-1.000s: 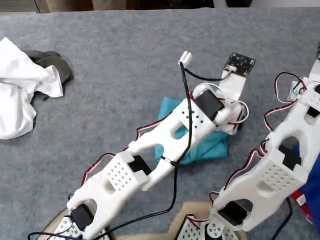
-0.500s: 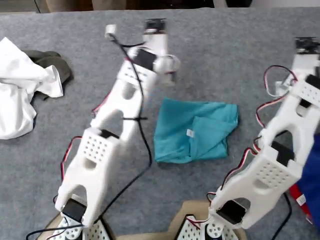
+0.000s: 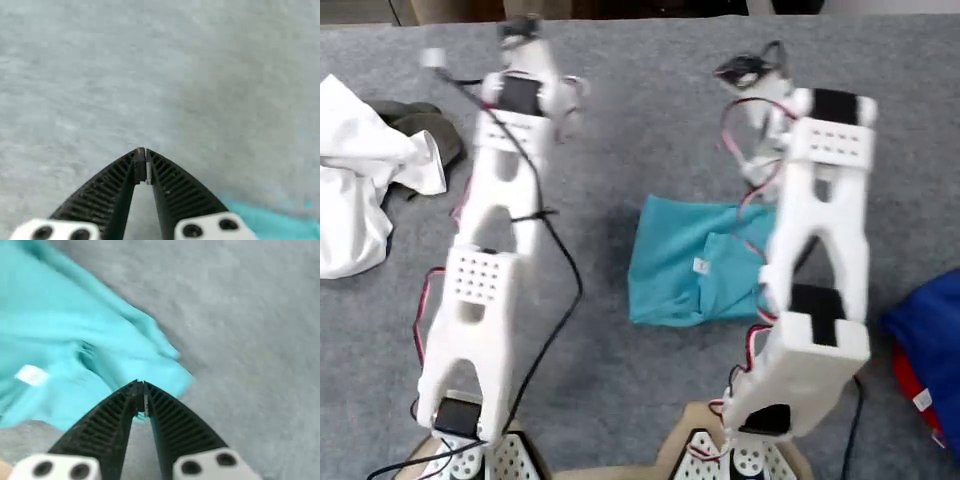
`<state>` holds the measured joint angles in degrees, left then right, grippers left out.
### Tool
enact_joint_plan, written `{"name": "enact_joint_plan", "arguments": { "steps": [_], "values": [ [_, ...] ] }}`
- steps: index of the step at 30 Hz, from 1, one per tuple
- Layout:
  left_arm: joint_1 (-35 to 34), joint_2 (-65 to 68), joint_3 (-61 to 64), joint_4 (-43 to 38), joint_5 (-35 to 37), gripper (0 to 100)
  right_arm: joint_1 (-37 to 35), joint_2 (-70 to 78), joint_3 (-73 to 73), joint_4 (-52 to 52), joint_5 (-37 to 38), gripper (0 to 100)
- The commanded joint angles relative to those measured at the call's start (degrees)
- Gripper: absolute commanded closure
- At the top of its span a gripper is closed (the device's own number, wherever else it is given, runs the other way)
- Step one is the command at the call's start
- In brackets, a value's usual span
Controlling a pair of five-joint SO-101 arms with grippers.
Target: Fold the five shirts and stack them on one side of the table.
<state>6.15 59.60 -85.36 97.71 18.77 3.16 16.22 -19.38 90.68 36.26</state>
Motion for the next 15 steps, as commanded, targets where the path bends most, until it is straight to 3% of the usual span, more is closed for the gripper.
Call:
{"name": "enact_joint_plan", "arguments": {
  "steps": [1, 5, 9, 15],
  "values": [
    [-1.76, 3.82, -3.08, -0.88, 0.26, 98, -5.05, 0.04, -1.63, 0.79, 0.26, 99.2],
    [-0.79, 13.23, -3.34, -7.82, 0.62, 98, -7.52, 5.23, -2.24, 0.79, 0.7, 99.2],
    [-0.35, 15.34, -10.9, -3.08, 0.7, 98, -9.89, 8.84, -1.63, 0.79, 0.97, 99.2],
    [-0.35, 15.69, -10.55, -3.16, 0.35, 98, -9.45, 14.37, -4.44, 0.79, 0.62, 99.3]
  ]
}}
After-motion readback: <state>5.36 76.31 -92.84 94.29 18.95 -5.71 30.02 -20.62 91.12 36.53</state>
